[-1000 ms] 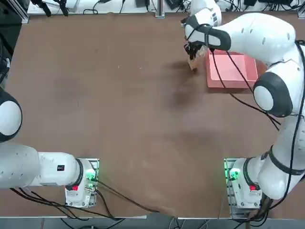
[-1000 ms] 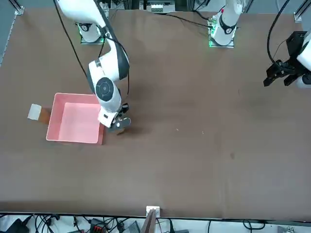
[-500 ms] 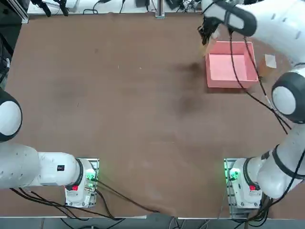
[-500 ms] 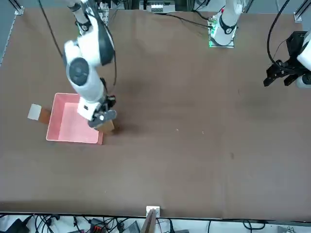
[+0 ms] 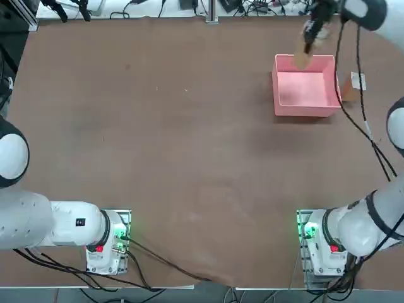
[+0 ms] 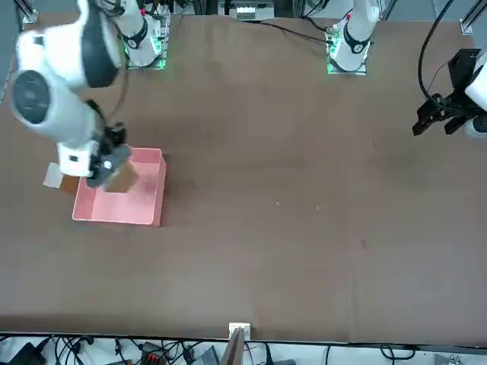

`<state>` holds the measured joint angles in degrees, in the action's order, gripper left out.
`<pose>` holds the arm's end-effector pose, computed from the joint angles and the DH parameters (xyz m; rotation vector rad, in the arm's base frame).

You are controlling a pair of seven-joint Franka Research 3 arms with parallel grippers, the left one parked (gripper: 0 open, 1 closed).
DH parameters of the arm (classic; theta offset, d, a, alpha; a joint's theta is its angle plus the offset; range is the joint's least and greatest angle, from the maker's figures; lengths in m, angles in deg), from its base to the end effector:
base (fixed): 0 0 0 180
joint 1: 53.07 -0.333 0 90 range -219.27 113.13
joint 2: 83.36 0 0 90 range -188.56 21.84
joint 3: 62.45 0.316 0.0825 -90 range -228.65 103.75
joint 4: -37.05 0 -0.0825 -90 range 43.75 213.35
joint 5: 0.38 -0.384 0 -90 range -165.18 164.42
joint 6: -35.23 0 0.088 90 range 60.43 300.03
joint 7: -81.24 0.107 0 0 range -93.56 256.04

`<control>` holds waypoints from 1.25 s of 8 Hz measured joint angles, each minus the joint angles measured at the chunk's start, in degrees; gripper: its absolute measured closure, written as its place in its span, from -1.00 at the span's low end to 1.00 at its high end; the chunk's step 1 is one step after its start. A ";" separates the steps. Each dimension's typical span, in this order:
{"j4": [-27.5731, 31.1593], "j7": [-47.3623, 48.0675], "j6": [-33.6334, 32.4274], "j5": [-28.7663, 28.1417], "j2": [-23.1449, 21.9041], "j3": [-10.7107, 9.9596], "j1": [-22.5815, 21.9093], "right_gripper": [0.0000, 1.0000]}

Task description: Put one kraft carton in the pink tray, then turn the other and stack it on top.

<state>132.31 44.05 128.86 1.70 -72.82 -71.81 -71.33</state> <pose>0.5865 0.0942 0.4818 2.8586 1.2257 -0.3431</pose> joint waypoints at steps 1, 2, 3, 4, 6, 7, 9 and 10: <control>3.72 -7.75 2.10 0.10 -1.71 -0.05 2.93 0.96; 8.29 -15.58 5.81 0.10 -3.22 -0.09 5.69 0.96; 12.86 -23.19 10.25 0.10 -4.22 -0.10 8.14 0.96; 16.70 -29.26 14.88 0.10 -4.56 -0.11 9.81 0.96; 22.67 -35.22 23.52 0.09 -4.64 0.02 10.48 0.96; 25.66 -36.13 28.37 0.09 -4.97 0.31 10.45 0.96; 31.55 -36.93 36.46 0.10 -6.34 0.65 10.29 0.96; 33.07 -37.63 38.64 0.10 -6.80 0.86 10.02 0.96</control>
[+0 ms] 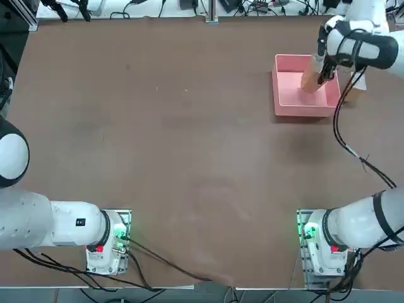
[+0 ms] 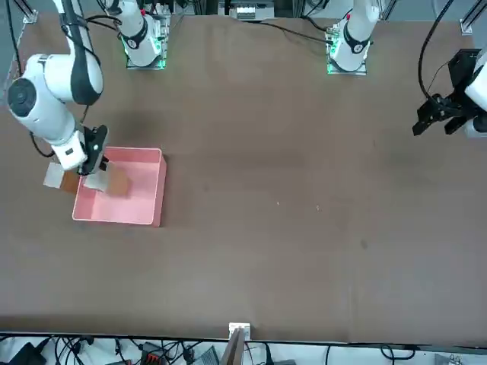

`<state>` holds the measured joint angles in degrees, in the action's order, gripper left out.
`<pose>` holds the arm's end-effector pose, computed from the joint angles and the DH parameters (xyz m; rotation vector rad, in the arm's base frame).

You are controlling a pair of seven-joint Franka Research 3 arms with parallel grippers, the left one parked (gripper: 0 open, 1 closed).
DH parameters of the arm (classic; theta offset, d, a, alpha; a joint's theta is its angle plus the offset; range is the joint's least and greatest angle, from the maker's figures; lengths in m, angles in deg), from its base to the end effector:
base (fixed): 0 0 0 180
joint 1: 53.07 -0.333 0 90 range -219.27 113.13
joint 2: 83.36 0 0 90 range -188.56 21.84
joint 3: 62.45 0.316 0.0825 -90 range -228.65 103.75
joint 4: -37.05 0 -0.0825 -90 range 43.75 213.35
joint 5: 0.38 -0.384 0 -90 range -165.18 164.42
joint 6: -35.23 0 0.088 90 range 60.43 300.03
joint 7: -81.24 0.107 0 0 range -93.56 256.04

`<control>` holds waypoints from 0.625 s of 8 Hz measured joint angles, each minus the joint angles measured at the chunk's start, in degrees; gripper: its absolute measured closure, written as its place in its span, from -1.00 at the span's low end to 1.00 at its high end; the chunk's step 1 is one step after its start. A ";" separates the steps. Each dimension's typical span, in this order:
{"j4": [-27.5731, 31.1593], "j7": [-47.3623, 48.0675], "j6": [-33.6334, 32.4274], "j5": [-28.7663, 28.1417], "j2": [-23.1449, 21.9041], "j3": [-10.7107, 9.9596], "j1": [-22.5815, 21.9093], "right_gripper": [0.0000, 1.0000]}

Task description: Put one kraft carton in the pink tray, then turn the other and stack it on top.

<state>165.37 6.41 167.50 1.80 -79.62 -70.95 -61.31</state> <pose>0.5317 -0.0029 0.3407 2.4489 1.9151 -0.0306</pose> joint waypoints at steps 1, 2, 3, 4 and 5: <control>0.65 -0.52 1.42 0.00 -0.13 0.24 -0.59 0.96; 1.02 -0.57 2.23 0.00 -0.02 0.39 -1.39 0.96; 1.32 -0.97 2.61 0.04 0.45 0.50 -1.92 0.96; 1.55 -2.31 3.13 0.08 1.36 0.50 -2.18 0.96; 1.57 -3.58 3.74 0.08 2.48 0.50 -2.19 0.96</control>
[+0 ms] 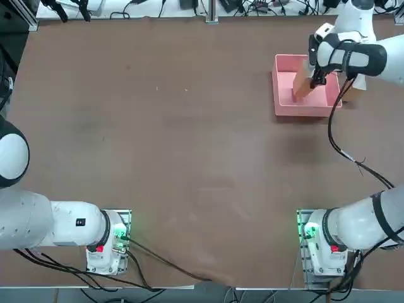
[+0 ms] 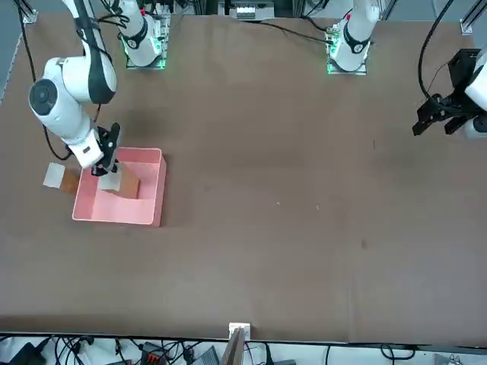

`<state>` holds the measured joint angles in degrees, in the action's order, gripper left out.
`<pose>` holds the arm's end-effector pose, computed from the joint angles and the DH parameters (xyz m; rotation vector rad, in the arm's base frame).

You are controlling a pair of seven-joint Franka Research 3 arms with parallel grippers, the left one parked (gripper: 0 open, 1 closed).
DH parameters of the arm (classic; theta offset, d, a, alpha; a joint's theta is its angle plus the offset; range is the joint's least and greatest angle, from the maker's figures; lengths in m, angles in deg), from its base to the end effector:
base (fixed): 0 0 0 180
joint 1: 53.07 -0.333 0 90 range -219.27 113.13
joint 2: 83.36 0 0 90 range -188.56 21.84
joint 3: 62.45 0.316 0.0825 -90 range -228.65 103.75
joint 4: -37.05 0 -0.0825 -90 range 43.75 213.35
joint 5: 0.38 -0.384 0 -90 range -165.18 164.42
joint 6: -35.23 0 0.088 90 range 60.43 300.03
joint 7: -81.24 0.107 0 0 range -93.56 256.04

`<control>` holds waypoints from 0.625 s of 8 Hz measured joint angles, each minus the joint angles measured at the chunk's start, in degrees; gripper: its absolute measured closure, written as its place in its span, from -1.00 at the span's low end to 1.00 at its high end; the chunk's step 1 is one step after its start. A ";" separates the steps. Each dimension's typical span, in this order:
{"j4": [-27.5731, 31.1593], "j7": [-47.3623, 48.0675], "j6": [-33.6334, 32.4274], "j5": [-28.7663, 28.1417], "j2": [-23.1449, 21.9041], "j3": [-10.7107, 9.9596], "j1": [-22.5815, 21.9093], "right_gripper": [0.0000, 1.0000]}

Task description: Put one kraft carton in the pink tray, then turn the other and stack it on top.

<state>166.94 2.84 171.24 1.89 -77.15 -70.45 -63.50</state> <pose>0.5293 0.0221 0.3122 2.3367 2.0496 -0.0416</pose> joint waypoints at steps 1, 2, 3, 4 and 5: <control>0.00 -0.63 0.32 0.00 0.90 -0.03 0.01 0.95; -0.01 -0.70 0.46 0.00 1.33 -0.04 0.02 0.90; -0.12 -0.85 0.58 0.02 1.43 -0.05 0.03 0.63; -0.56 -0.97 0.67 0.03 1.42 -0.05 0.03 0.31; -1.55 -0.97 0.36 0.03 1.39 -0.04 0.01 -0.03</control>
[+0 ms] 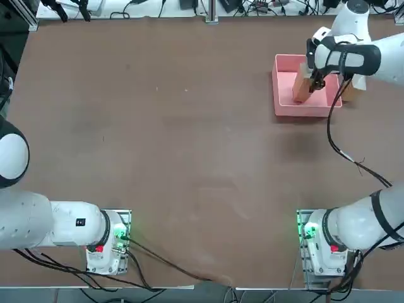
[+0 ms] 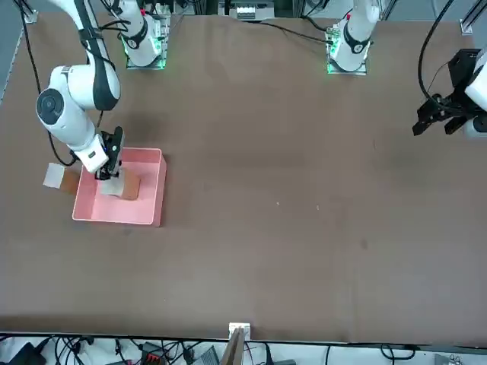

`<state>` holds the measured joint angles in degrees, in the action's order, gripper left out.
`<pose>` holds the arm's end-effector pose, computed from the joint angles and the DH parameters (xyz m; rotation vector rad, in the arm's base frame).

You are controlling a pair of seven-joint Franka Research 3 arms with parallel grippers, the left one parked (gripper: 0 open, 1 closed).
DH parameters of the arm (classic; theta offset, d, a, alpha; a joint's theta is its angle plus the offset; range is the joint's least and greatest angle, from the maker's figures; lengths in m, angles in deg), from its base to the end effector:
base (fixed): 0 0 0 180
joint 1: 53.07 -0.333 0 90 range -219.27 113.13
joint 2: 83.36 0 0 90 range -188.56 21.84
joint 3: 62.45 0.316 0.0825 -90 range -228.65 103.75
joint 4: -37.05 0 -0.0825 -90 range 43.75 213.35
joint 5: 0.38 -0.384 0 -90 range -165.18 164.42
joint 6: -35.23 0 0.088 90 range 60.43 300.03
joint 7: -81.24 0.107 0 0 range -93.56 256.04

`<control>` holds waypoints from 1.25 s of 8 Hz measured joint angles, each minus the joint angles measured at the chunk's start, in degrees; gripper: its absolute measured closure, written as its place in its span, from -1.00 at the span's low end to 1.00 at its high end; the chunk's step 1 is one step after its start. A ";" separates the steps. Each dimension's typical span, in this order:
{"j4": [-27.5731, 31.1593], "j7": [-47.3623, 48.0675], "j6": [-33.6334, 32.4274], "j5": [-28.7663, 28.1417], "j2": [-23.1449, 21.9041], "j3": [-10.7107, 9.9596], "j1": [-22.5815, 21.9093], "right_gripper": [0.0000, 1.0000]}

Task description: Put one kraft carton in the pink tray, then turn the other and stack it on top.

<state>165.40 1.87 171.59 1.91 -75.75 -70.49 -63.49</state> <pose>0.5382 0.0222 0.3109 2.3134 2.0639 -0.0349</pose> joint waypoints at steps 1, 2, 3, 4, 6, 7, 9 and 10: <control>-1.98 -0.02 -2.51 0.00 -0.04 0.02 -0.08 -0.37; -5.39 -0.03 -7.96 -0.01 -0.12 0.04 -0.26 -0.73; -9.73 -0.04 -14.65 -0.07 -0.30 0.06 -0.39 -0.98; -14.31 -0.02 -21.79 -0.31 -0.67 0.00 -0.35 -1.00; -21.67 2.47 -32.56 -0.55 -1.53 -0.70 1.42 -1.00; -23.55 4.63 -34.52 -0.59 -2.07 -1.12 3.94 -1.00; -24.38 12.73 -34.84 -0.70 -3.71 -1.72 10.32 -1.00; -24.37 17.55 -34.12 -0.99 -4.26 -1.87 13.05 -1.00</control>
<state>141.02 19.41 137.47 0.92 -80.01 -72.36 -50.44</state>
